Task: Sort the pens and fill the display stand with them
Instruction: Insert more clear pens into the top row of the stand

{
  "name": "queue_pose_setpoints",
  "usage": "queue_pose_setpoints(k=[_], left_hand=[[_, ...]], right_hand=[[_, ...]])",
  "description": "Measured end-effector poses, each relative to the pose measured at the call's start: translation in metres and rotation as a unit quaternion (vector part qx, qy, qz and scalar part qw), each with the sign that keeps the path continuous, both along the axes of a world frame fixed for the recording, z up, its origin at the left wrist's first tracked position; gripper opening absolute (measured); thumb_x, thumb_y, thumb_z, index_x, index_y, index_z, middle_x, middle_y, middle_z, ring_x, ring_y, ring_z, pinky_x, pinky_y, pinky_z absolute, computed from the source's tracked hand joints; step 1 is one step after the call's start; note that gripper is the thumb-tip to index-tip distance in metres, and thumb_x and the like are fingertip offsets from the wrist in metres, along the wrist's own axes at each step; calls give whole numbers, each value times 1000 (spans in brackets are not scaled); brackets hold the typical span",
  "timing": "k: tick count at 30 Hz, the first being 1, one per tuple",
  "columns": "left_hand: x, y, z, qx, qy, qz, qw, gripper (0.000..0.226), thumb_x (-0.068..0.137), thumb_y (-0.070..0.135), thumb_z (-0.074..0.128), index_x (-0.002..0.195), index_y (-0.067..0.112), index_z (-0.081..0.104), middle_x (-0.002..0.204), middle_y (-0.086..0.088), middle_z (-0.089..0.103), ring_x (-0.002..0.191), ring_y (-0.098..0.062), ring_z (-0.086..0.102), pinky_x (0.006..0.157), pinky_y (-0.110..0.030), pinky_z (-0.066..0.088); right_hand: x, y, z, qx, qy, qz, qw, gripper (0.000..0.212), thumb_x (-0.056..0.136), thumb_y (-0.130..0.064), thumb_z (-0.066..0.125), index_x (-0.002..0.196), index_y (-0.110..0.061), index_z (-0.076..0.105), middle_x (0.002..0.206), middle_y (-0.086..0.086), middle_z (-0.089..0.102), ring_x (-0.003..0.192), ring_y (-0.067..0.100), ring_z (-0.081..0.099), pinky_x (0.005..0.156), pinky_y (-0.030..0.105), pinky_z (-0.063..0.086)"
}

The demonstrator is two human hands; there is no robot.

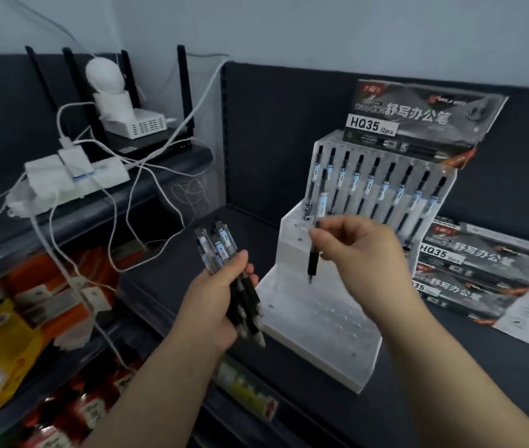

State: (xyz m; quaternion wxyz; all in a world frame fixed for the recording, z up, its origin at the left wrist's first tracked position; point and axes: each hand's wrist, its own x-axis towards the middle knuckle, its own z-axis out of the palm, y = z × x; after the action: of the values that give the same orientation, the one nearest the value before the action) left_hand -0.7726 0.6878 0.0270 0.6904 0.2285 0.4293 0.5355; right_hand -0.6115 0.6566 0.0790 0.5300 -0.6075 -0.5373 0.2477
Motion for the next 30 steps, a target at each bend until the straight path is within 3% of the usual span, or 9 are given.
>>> queue_pose_setpoints(k=[6, 14, 21, 25, 28, 30], left_hand=[[-9, 62, 6, -24, -34, -109, 993, 16, 80, 26, 71, 89, 14, 66, 69, 1, 64, 65, -13, 62, 66, -31, 49], [-18, 116, 8, -43, -55, -204, 976, 13, 86, 21, 65, 89, 9, 62, 68, -3, 61, 60, -15, 62, 58, -32, 54], [-19, 134, 13, -46, -51, -254, 965, 11, 89, 17, 60, 84, 7, 63, 68, -5, 62, 63, -16, 61, 63, -32, 50], [-20, 136, 14, -47, -53, -275, 959, 8, 89, 11, 58, 86, 6, 63, 72, -6, 63, 68, -17, 61, 64, -32, 50], [-22, 137, 14, -49, -59, -291, 954, 6, 88, 9, 59, 90, 6, 63, 72, -5, 64, 67, -16, 61, 66, -32, 50], [-24, 137, 14, -44, -58, -301, 951, 7, 88, 9, 59, 93, 7, 64, 70, -4, 65, 65, -15, 62, 64, -31, 50]], right_hand=[[-6, 51, 29, 88, 35, -142, 985, 8, 84, -21, 68, 80, -28, 66, 72, -9, 69, 66, 5, 62, 60, 21, 48], [-22, 90, 17, 56, -33, -258, 964, 7, 86, -25, 66, 92, -21, 68, 77, -9, 68, 62, 2, 59, 59, 19, 46], [-34, 102, 4, -30, -170, -291, 941, 14, 88, -25, 62, 96, -17, 71, 65, -15, 60, 61, -1, 57, 56, 13, 46], [-35, 101, 3, -54, -201, -302, 930, 15, 89, -23, 61, 94, -14, 71, 71, -7, 63, 67, 11, 61, 62, 20, 48], [-36, 101, 2, -54, -210, -307, 927, 15, 89, -24, 61, 95, -14, 71, 71, -8, 62, 66, 8, 58, 57, 14, 43], [-37, 102, 2, -58, -211, -310, 925, 16, 89, -24, 61, 97, -14, 71, 72, -8, 61, 68, 9, 57, 59, 16, 42]])
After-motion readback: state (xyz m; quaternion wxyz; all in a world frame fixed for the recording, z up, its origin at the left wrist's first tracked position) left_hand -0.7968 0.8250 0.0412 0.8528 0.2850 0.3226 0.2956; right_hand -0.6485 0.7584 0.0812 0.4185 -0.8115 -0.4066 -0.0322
